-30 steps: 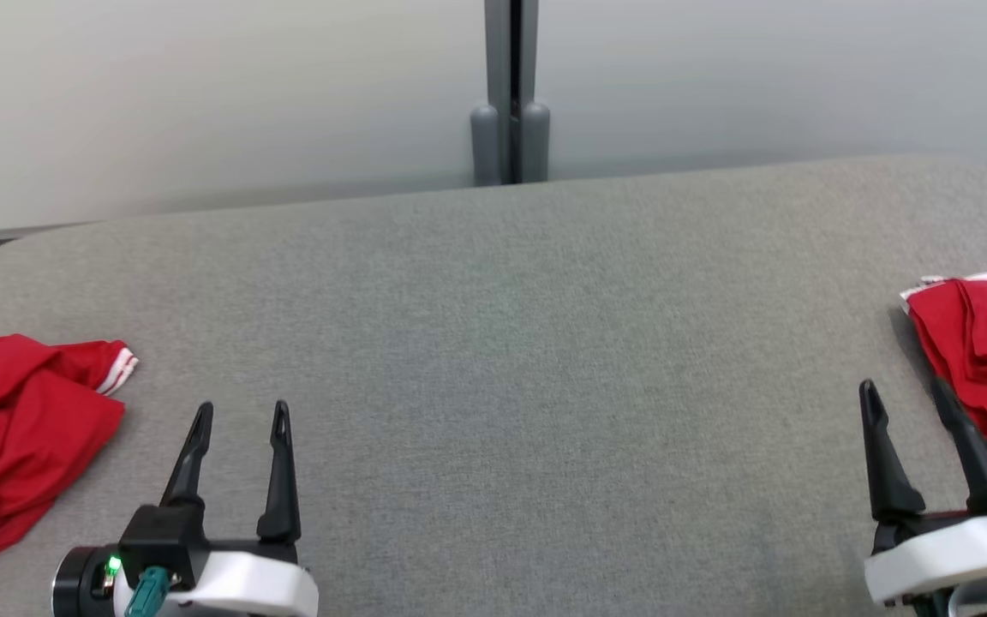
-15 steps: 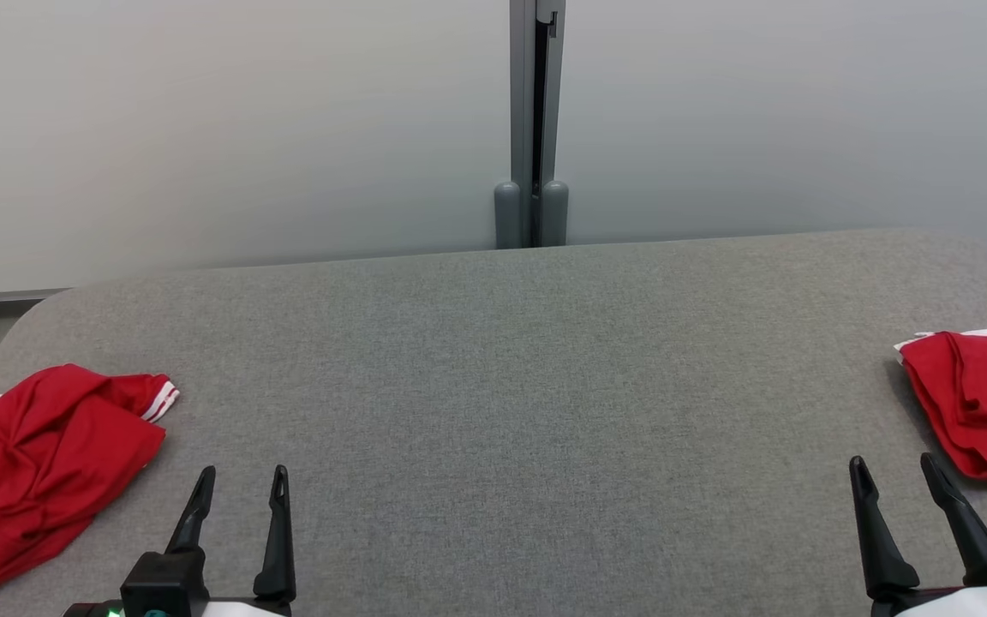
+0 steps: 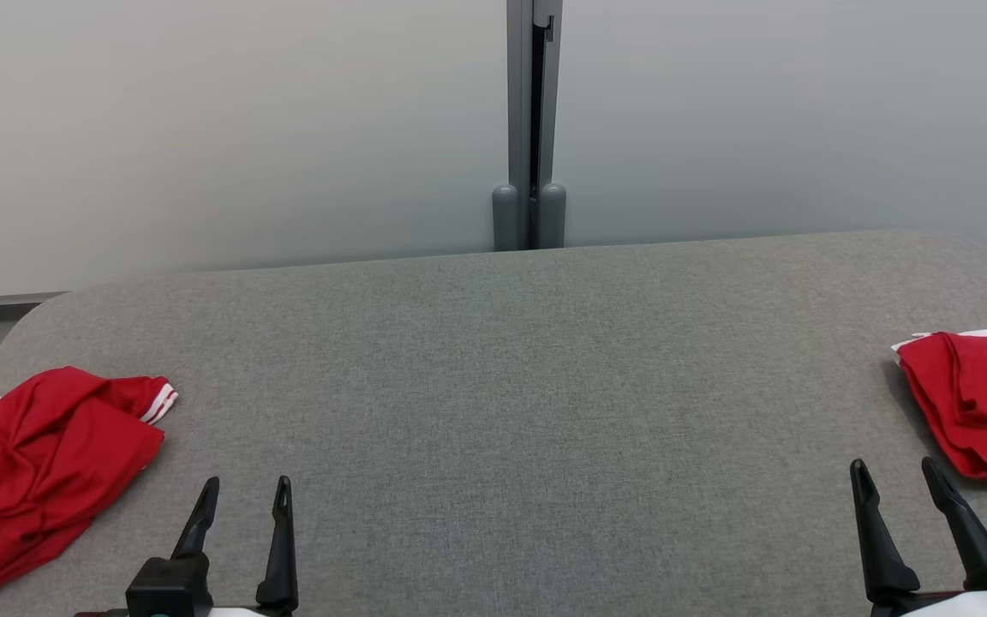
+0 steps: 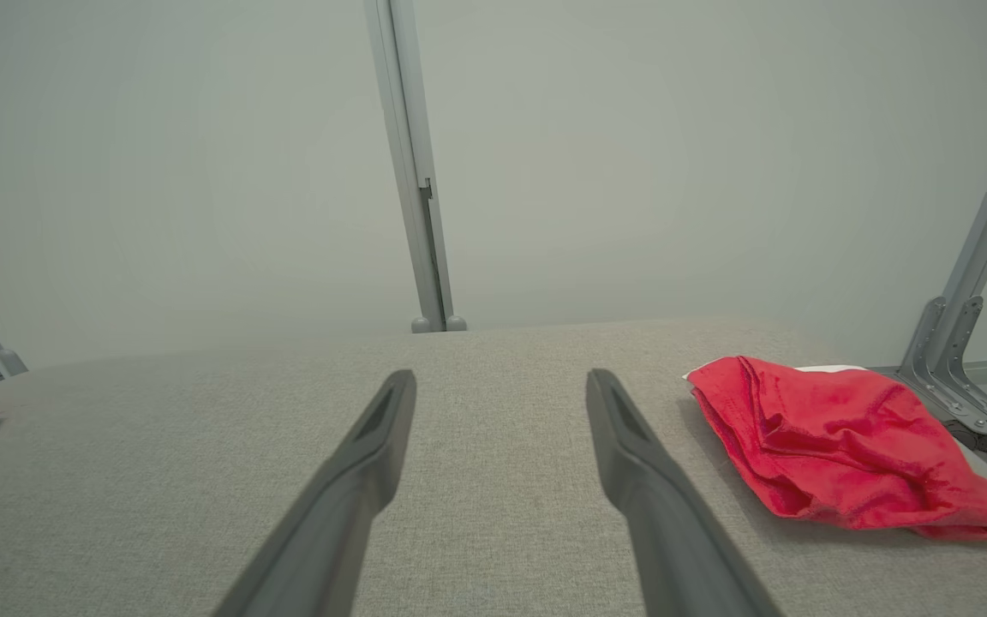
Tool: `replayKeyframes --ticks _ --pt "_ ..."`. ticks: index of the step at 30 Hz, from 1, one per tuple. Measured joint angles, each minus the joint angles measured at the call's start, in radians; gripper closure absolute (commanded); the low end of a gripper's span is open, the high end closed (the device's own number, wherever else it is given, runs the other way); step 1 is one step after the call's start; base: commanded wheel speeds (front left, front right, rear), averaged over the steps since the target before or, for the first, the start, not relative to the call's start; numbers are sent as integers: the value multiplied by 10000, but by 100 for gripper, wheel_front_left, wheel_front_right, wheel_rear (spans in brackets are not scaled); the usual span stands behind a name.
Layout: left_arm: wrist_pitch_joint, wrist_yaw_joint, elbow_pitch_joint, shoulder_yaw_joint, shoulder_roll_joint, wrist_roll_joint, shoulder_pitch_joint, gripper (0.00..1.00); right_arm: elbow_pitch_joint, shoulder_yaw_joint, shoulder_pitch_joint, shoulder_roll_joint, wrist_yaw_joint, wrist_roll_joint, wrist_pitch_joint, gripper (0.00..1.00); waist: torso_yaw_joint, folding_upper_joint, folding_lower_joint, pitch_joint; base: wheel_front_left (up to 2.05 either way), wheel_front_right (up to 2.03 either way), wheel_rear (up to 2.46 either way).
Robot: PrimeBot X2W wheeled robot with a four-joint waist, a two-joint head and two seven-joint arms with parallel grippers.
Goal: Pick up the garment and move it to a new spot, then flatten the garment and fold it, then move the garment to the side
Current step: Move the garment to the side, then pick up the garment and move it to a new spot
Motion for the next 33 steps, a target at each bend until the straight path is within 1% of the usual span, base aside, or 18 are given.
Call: replayKeyframes --ticks 16,21,26,30,31,33 --pt "-86 54 111 -90 -8 -81 -122 0 -10 -13 2 40 0 2 0 0 77 0 0 0 0 0 0" --pt "-127 58 123 -96 -27 -161 -184 0 -38 -96 34 44 0 -4 15 0 219 0 0 -30 0 0 0" --pt "-148 144 192 -27 -128 -270 -464 0 -230 -153 192 40 -2 -88 92 0 687 0 0 -22 0 0 0" --pt "-274 130 215 31 -167 -303 -925 0 -454 -4 198 -25 -2 -161 178 0 1368 0 0 37 0 0 0" --pt "-274 130 215 31 -167 -303 -925 0 -454 -4 198 -25 -2 -161 178 0 1368 0 0 37 0 0 0" --pt "-324 31 276 12 -140 -318 -1112 0 -512 163 174 -59 -2 -159 196 0 1757 0 0 81 0 0 0"
